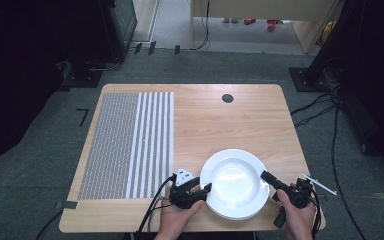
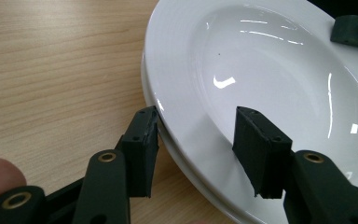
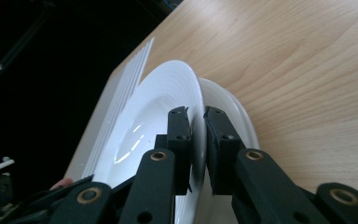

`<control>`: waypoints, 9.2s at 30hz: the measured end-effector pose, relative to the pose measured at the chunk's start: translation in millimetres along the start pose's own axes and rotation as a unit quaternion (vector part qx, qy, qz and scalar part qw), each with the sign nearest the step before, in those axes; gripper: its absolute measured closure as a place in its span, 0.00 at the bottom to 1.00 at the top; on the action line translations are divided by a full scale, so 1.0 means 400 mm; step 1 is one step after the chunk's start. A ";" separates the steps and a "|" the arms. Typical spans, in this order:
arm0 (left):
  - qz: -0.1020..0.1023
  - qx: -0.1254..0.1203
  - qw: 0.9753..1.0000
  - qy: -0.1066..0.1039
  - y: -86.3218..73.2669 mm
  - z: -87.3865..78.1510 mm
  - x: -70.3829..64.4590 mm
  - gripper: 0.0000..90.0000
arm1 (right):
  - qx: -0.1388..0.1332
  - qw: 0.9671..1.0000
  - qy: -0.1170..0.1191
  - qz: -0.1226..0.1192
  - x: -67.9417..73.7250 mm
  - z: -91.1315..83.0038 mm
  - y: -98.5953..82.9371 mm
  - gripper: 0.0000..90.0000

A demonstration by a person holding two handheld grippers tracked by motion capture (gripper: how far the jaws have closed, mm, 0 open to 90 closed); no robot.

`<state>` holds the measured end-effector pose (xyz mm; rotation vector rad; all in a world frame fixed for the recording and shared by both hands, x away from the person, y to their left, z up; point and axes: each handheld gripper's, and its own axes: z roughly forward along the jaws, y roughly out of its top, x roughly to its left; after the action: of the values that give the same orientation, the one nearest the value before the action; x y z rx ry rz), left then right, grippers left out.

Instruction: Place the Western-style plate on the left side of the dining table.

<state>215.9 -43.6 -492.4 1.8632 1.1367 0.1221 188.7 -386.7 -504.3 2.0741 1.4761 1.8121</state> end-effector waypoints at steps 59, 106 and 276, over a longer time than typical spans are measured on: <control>-0.069 -0.058 0.995 -0.033 0.058 -0.090 0.088 0.73 | -0.042 0.996 0.073 -0.042 0.111 0.090 0.014 0.91; -0.160 -0.134 0.978 0.007 0.137 -0.342 0.395 0.80 | 0.019 0.991 0.115 -0.062 0.394 0.412 -0.018 0.90; -0.098 -0.142 0.966 0.194 -0.008 -0.457 0.482 0.19 | 0.006 0.955 -0.042 -0.294 0.304 0.284 0.098 0.24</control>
<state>232.1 219.4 -457.5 1.4988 1.4778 0.5274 287.0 -269.9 -426.8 1.4552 1.8217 1.4596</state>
